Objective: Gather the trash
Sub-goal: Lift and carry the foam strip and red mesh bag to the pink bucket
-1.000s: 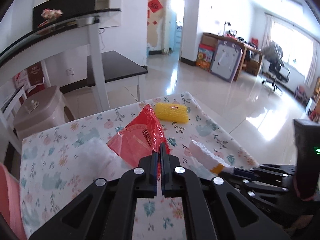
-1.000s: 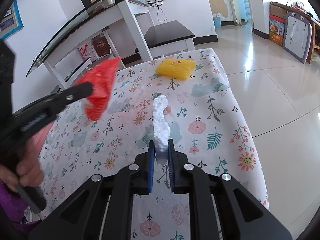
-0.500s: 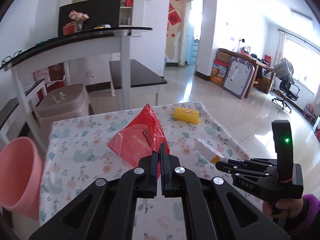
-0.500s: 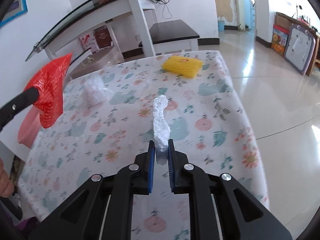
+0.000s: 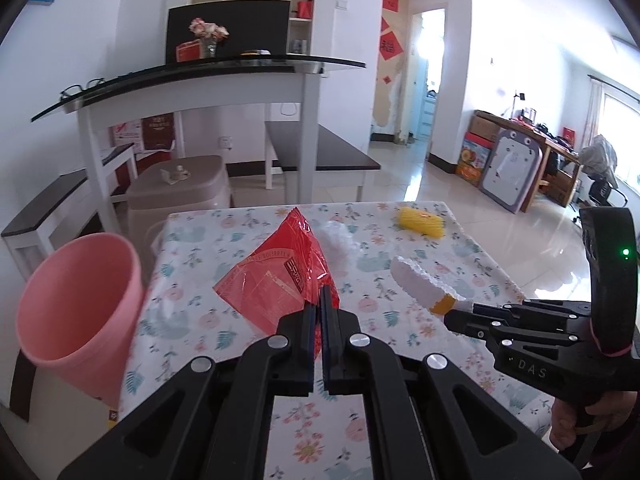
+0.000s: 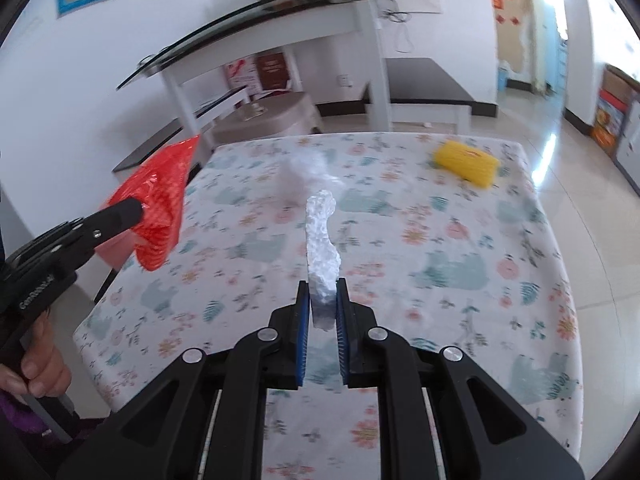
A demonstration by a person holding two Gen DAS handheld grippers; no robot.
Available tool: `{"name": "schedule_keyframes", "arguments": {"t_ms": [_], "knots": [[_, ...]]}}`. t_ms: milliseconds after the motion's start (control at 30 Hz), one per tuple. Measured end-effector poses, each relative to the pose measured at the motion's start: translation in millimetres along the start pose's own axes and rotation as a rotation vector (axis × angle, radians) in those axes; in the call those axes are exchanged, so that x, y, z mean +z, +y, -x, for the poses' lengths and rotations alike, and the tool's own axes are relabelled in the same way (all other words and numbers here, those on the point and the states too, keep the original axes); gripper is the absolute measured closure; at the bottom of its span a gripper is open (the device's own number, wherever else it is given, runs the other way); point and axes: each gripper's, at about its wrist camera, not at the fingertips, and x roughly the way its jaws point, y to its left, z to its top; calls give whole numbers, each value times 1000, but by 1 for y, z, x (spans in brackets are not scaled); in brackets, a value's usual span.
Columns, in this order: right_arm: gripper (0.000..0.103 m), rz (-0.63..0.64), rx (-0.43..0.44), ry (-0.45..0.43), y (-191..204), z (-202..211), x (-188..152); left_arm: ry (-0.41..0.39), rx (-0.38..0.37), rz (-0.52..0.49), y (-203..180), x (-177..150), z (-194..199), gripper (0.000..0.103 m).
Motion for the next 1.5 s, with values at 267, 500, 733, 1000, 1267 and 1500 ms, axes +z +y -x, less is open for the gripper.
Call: {"name": "schedule_keyframes", "arguments": {"t_ms": [267, 500, 733, 1000, 1267, 1500], "knots": [[90, 89, 53, -40, 40, 0, 17, -28, 74, 43, 21, -6, 14, 102], [90, 161, 107, -90, 74, -3, 36, -74, 158, 105, 45, -2, 25, 101], [90, 217, 166, -105, 108, -14, 49, -100, 254, 155, 74, -1, 36, 101], [90, 249, 220, -109, 145, -30, 61, -106, 360, 218, 110, -5, 41, 101], [90, 303, 250, -118, 176, -41, 72, -101, 422, 275, 142, -10, 39, 101], [90, 346, 277, -101, 202, -56, 79, -92, 453, 304, 157, -15, 36, 101]]}}
